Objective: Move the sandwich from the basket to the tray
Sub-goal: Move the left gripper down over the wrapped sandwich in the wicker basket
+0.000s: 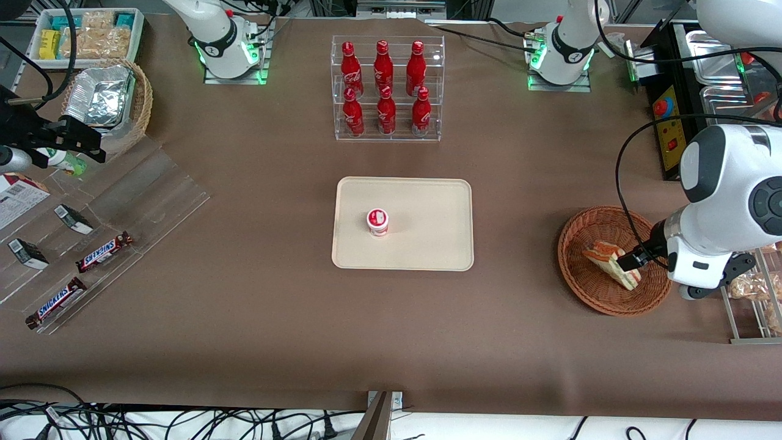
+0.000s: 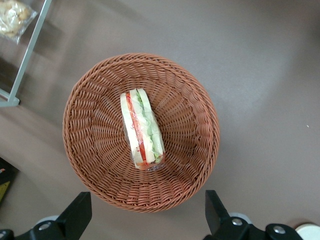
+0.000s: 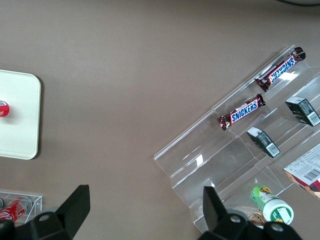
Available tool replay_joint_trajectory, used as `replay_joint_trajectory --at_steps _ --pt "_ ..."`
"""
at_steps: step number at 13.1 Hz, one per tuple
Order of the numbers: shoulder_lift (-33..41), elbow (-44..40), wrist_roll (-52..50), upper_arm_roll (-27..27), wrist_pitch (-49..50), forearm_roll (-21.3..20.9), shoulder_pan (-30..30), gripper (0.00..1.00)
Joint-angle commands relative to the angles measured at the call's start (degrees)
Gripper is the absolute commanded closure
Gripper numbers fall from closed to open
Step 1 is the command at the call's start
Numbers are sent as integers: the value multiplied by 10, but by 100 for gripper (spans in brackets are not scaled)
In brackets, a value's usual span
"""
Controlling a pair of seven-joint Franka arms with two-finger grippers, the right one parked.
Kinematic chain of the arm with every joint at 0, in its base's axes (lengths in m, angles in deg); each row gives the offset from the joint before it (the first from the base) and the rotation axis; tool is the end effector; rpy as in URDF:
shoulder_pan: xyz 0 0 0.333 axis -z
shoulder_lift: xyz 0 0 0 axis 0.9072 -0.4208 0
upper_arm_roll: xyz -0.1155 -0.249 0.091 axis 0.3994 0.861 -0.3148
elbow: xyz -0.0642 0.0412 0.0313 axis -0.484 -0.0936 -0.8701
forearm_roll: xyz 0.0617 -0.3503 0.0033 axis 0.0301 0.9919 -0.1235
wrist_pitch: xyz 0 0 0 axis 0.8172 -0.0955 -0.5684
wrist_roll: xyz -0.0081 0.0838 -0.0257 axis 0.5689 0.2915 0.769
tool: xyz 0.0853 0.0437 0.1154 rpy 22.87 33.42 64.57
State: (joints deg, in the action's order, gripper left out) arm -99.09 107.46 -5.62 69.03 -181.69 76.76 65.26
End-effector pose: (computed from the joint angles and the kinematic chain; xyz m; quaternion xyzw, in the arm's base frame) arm 0.6327 -0.0113 0.3552 -0.9556 -0.2863 0.0306 0.0628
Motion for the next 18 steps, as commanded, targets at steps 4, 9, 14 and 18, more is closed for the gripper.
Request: replay_joint_trajectory --at_steps 4,9,14,18 --pt "-52 2 -53 -3 -72 -33 -8 0" --pt "-69 36 -105 -4 -117 -36 -11 0" --pt "-61 98 -120 -4 -155 -69 -16 0" --pt "-47 157 -132 -4 -212 -69 -25 0"
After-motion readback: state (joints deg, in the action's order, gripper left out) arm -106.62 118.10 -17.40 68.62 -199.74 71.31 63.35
